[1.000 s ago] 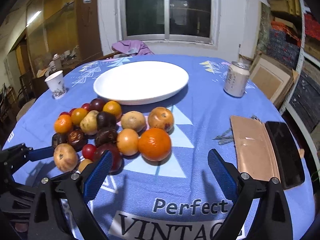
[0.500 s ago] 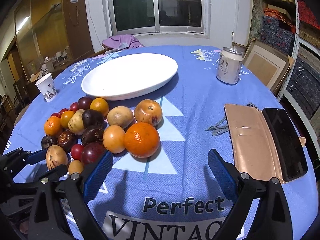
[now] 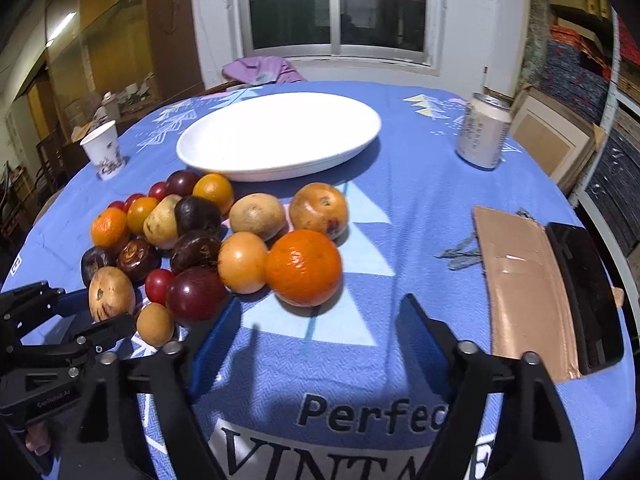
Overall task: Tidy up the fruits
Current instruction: 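Reach the right gripper to the orange and close on it, then carry the orange onto the white plate and open the right gripper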
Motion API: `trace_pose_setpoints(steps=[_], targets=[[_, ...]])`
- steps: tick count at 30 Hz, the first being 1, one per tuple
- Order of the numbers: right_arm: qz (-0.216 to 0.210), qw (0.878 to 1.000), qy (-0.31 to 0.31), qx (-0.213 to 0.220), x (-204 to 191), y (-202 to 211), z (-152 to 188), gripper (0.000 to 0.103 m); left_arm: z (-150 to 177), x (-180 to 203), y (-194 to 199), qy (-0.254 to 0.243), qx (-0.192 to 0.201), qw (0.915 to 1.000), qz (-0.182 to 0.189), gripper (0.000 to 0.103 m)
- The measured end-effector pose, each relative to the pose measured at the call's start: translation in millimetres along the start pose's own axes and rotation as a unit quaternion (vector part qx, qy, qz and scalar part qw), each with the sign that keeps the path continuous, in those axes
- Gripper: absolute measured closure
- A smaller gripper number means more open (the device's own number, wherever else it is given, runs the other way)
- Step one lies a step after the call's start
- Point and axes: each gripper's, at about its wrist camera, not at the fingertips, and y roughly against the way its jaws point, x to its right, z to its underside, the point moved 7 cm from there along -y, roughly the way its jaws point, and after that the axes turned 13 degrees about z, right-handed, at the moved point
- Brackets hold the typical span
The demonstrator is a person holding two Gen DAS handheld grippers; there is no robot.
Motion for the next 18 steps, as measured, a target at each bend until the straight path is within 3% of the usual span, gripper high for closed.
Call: trace_pose_setpoints(steps=[4,7,10,18], targets=[[-0.030,0.999,-0.006,-0.011,-3.8,-9.2,-4.5,0.046,1.2,3.2,-1.3,-0.011,-0.001,0.9999,-0.013,0.057],[-0.059,0.998,-0.021,-0.016,-5.7,-13.6,-8.3,0.052,1.2,4.7,-3.6,-0.018,-0.004,0.9997,-0.017,0.056],[-0.053,0.998,-0.026,-0.014,-4.8,-16.6,-11.5,0.059,0.3,3.0,-3.6,-0.011,0.000,0.9999,-0.006,0.056],[-0.053,0.997,-0.044,-0.025,-0.8,-28.8,-18.1,0.057,-0.5,3.9,-5.8,-0.013,-0.002,0.9999,-0.011,0.056]])
